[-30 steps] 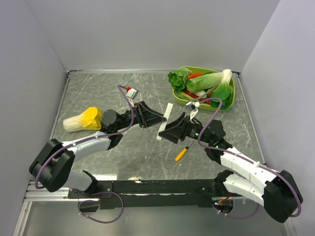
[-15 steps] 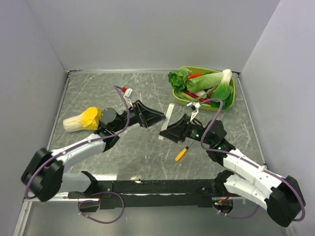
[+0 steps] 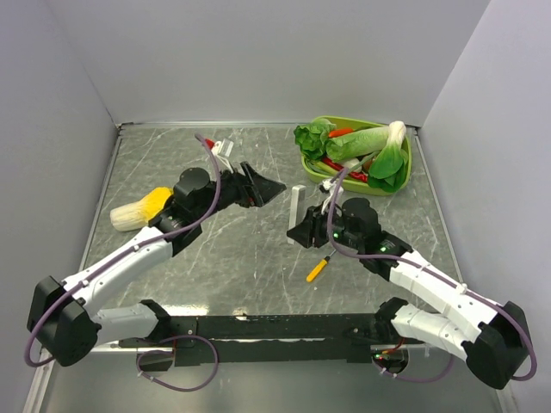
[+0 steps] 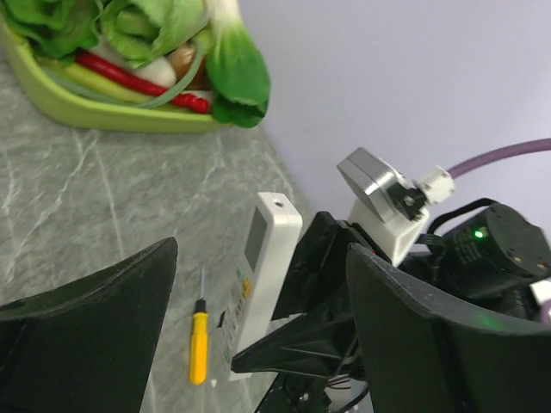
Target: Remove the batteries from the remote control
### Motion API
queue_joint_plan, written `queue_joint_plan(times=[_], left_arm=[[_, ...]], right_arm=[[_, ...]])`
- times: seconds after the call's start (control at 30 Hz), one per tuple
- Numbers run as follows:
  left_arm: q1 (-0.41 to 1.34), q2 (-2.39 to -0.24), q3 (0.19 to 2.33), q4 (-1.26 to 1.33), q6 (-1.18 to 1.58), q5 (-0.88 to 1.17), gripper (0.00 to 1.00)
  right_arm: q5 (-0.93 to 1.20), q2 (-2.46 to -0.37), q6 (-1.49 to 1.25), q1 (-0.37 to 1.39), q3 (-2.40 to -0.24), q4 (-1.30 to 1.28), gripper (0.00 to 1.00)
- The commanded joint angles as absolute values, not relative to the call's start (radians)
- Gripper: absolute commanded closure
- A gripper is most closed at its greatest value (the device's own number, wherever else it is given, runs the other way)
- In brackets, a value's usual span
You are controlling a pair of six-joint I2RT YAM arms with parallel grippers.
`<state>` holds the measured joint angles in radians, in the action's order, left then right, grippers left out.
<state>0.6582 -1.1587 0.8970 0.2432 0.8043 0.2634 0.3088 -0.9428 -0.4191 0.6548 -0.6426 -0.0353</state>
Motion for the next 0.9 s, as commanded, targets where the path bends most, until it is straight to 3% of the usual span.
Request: queue_joint_plan(times=[0.0, 0.37, 0.53, 0.73, 0.87], left_arm=[[0.658, -1.196, 0.94, 0.212, 0.761, 0.253, 0.17], [0.672, -1.275, 0.949, 0.226, 0.752, 0.284, 0.18], [0.673, -1.308, 0.954, 0.19, 0.762, 0.282, 0.24], [0.673, -1.313, 0.954, 0.182, 0.753, 0.265, 0.41], [0.673, -1.321, 0.953, 0.202, 0.755, 0.336, 0.64]], right_arm=[[0.253, -0.957, -0.377, 0.692, -0.712, -0.067, 1.0], [0.206, -1.046, -0.377, 0.756, -0.791, -0.087, 1.0], [0.143, -1.084, -0.383, 0.779, -0.827, -0.114, 1.0], [0.129, -1.111, -0.37, 0.795, -0.845, -0.124, 1.0], [0.133, -1.118, -0.351, 0.796, -0.836, -0.101, 1.0]])
